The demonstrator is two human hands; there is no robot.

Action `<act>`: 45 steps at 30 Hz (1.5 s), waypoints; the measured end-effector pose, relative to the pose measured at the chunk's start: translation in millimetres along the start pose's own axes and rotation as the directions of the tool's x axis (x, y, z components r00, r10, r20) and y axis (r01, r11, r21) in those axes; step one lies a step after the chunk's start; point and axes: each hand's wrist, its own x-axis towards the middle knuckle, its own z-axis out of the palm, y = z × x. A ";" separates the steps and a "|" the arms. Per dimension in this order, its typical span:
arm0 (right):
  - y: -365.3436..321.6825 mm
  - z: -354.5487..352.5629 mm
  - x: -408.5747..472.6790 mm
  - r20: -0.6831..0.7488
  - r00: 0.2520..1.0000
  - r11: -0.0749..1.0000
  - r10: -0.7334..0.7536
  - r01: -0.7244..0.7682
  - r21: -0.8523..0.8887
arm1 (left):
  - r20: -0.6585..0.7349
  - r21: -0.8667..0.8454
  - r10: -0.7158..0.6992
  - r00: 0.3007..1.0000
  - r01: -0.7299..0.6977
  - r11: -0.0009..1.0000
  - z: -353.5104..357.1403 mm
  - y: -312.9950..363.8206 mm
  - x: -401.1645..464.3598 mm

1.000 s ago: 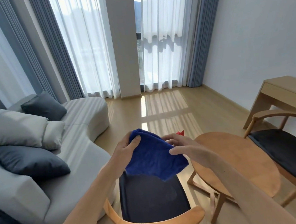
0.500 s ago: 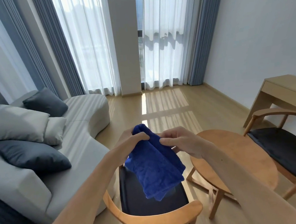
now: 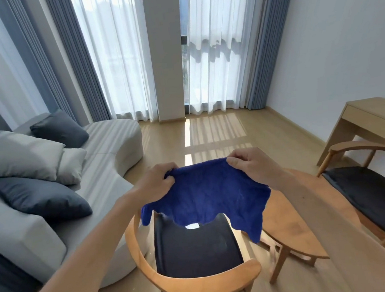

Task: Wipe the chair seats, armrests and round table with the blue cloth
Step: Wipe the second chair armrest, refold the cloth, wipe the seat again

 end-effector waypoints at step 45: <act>17.4 -14.3 3.4 0.255 0.939 0.766 0.231 -0.338 0.548 | 0.296 -0.676 -0.038 0.954 0.238 0.698 47.3 60.3 -8.2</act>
